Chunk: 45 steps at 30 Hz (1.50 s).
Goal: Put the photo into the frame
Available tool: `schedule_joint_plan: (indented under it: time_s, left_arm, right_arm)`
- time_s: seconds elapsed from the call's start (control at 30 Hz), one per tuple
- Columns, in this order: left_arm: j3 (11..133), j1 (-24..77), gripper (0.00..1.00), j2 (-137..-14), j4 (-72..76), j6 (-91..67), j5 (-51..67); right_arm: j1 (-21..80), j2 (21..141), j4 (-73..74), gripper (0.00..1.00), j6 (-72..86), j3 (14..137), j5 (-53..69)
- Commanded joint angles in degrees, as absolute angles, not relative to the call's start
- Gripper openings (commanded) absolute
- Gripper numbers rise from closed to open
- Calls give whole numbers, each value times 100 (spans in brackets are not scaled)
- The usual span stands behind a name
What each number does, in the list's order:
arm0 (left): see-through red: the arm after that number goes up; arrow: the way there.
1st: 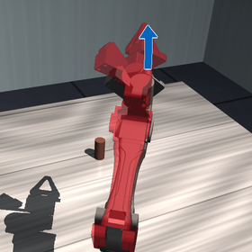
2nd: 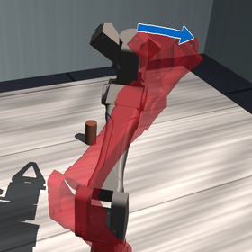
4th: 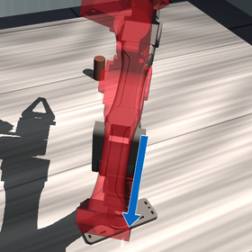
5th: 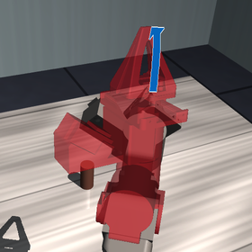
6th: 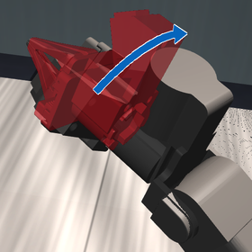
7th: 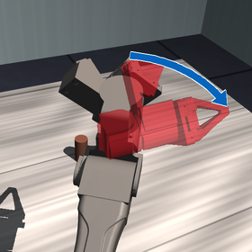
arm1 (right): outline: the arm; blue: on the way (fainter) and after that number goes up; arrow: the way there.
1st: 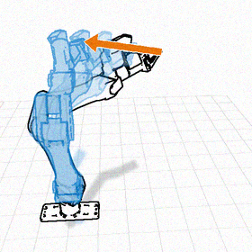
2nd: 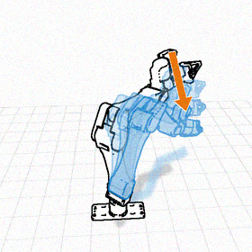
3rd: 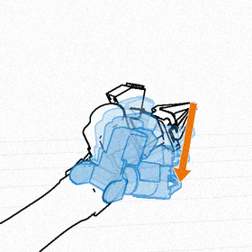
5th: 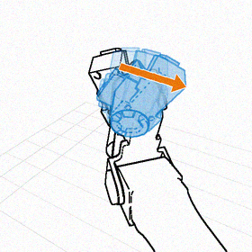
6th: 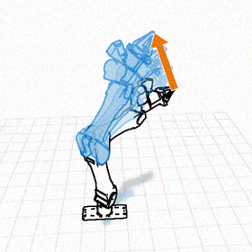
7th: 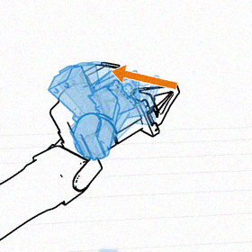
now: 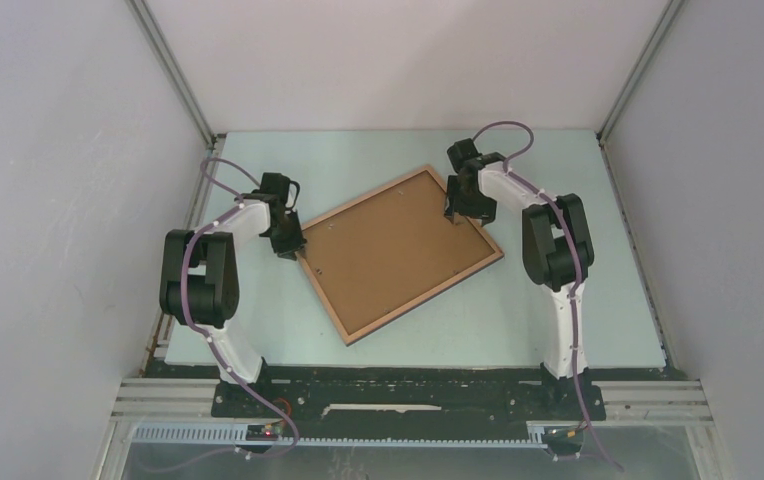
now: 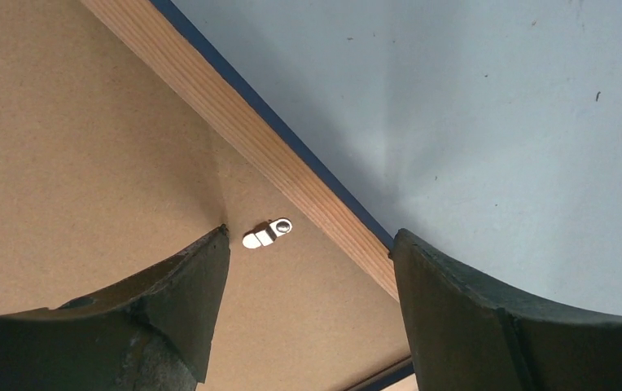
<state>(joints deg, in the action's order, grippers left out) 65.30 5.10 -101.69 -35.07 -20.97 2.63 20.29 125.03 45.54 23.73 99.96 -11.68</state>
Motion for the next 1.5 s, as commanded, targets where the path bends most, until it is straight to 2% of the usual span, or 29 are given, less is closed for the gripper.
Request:
schedule_joint_plan:
  time_s: [0.0, 0.13, 0.3, 0.53, 0.63, 0.7, 0.97, 1.0, 1.1, 1.13, 1.23, 1.47]
  left_arm:
    - [6601, 521, 14, -10099, -3384, -2116, 501]
    - [6601, 519, 14, -10090, -3384, -2120, 509]
    - [6601, 511, 14, -10072, -3384, -2122, 510]
    - [6601, 484, 14, -10083, -3384, -2134, 519]
    - [6601, 475, 14, -10087, -3384, -2136, 519]
    - [6601, 475, 14, -10096, -3384, -2131, 525]
    - [6576, 481, 15, -10108, -3366, -2197, 528]
    - [6580, 469, 18, -10123, -3374, -2238, 538]
    - [6528, 399, 44, -10063, -3299, -2397, 602]
    - [6506, 370, 48, -10036, -3256, -2423, 629]
    - [6507, 311, 53, -10153, -3167, -2419, 882]
    - [7165, 99, 56, -10894, -3165, -2849, 1465]
  right_arm:
    - [2109, 12646, 4842, 80, 2469, 10271, -1425]
    - [2093, 12656, 4869, 78, 2450, 10251, -1408]
    - [2093, 12570, 4861, 69, 2402, 10155, -1267]
    - [2090, 12507, 4818, 48, 2338, 10062, -1116]
    - [2075, 12450, 4776, 43, 2310, 10002, -1060]
    - [2072, 12396, 4737, 46, 2308, 9966, -1034]
    - [2059, 12080, 4519, 68, 2255, 9775, -1084]
    - [2046, 12026, 4450, 69, 2211, 9713, -1013]
    - [1917, 11935, 4212, 70, 2175, 9481, -394]
    - [1866, 11905, 4100, 70, 2186, 9370, -137]
    - [1774, 11858, 3810, 70, 2179, 9106, 702]
    - [1799, 11667, 3585, 71, 2118, 8741, 1379]
